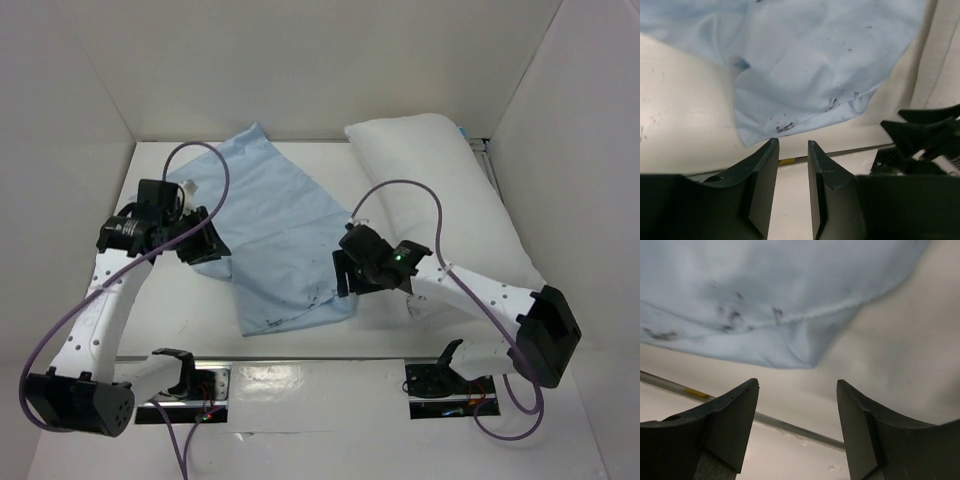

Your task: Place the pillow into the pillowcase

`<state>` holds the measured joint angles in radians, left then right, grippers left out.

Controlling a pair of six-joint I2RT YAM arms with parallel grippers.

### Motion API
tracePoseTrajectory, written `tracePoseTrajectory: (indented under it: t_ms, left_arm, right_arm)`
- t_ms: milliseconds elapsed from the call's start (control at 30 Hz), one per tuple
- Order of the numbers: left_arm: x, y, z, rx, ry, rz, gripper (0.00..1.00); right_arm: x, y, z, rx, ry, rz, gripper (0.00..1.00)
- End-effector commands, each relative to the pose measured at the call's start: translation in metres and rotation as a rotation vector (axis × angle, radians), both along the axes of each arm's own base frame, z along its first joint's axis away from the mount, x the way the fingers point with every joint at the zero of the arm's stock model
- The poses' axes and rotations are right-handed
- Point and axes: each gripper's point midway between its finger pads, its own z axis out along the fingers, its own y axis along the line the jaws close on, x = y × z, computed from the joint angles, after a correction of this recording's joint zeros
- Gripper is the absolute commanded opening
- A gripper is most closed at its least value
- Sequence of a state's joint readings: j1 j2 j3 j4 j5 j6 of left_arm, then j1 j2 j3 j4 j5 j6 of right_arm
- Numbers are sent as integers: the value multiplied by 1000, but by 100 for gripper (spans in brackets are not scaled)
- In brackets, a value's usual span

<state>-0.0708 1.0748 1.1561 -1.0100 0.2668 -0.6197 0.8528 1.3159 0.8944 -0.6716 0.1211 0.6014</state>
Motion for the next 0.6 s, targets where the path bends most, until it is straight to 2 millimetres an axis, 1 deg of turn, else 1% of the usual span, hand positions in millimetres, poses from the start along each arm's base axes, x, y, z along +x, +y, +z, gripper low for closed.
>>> tracePoseTrajectory:
  t_ms: [0, 33, 67, 100, 133, 167, 200, 233, 267, 300, 333, 367, 400, 433, 467, 500, 533, 567]
  left_arm:
    - [22, -24, 18, 38, -101, -201, 41]
    - [25, -30, 13, 58, -92, -245, 41]
    - [25, -36, 7, 86, -73, -289, 41]
    - [26, -49, -5, 152, -50, -355, 45]
    - [25, -55, -14, 198, -34, -390, 48]
    - [26, -62, -19, 228, -26, -419, 49]
    - [27, -62, -28, 296, -13, -412, 51]
    - [23, -83, -37, 327, -7, -485, 56]
    - [22, -91, -44, 352, -3, -513, 58]
    - [22, -100, -45, 366, -12, -528, 61]
    - [21, -118, -47, 379, -48, -565, 64]
    - [19, -128, -54, 387, -57, -594, 68]
    - [18, -142, -60, 386, -65, -625, 70]
    - [9, -158, -67, 392, -84, -678, 70]
    - [12, -175, -71, 372, -126, -696, 70]
    - [13, -185, -80, 386, -131, -713, 71]
    - [13, -194, -84, 392, -148, -727, 71]
    - [7, -204, -92, 401, -161, -755, 71]
  right_arm:
    - [42, 8, 83, 73, -238, -42, 71]
    - [56, 11, 104, 98, -282, -61, 71]
    - [62, 12, 112, 103, -299, -62, 71]
    - [76, 6, 114, 78, -313, -87, 75]
    - [87, 4, 124, 91, -330, -112, 76]
    - [96, 3, 127, 102, -335, -120, 80]
    - [102, 0, 126, 107, -325, -136, 81]
    - [117, -15, 124, 106, -321, -190, 82]
    - [123, -22, 120, 100, -309, -214, 84]
    - [127, -29, 120, 117, -296, -241, 85]
    - [139, -45, 119, 126, -300, -295, 86]
    - [141, -54, 116, 136, -294, -315, 86]
    - [143, -58, 113, 160, -277, -321, 88]
    - [146, -64, 113, 169, -270, -339, 88]
    - [150, -81, 112, 163, -271, -374, 88]
    - [153, -88, 112, 170, -268, -390, 88]
    - [155, -94, 112, 174, -266, -408, 88]
    - [157, -109, 111, 169, -268, -435, 88]
